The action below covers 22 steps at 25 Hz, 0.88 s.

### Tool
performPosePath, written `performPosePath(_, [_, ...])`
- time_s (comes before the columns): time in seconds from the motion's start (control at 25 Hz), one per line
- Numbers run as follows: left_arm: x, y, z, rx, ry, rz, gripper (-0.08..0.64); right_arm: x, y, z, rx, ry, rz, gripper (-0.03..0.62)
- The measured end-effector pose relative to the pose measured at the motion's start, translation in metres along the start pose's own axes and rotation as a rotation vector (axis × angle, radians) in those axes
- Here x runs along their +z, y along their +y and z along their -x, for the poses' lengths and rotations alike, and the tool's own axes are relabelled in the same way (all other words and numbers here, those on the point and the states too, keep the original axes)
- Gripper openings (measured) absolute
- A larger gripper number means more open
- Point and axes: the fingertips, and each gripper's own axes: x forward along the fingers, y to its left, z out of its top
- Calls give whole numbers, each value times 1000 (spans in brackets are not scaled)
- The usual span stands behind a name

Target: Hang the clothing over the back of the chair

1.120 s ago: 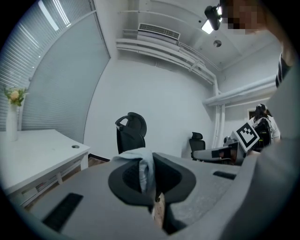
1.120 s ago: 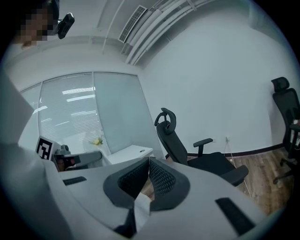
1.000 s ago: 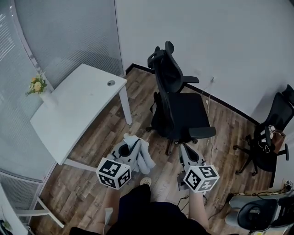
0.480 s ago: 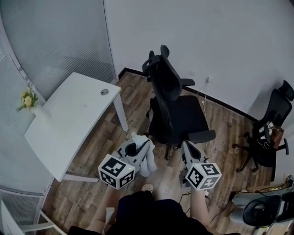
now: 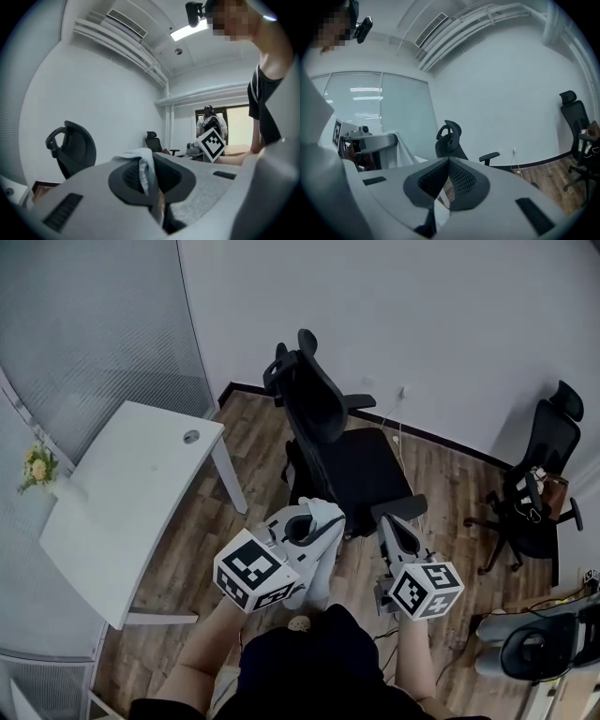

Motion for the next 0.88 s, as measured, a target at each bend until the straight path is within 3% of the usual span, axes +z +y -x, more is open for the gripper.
performPosePath(0.16, [26,-7,-35,-94,2,-65,17,19,-27,4,-20,-19,16,29])
performPosePath(0.4, [89,7,-99,-186,22,-228,17,90,-72,-17,21,-88,66,29])
performPosePath(0.64, [135,49,-161,-188,24,-247,17,155,-102,-58,93,-117,163,29])
performPosePath(0.88, [149,106,-218,-159,56,-240,17,196,-135,-101,143,-147,203,29])
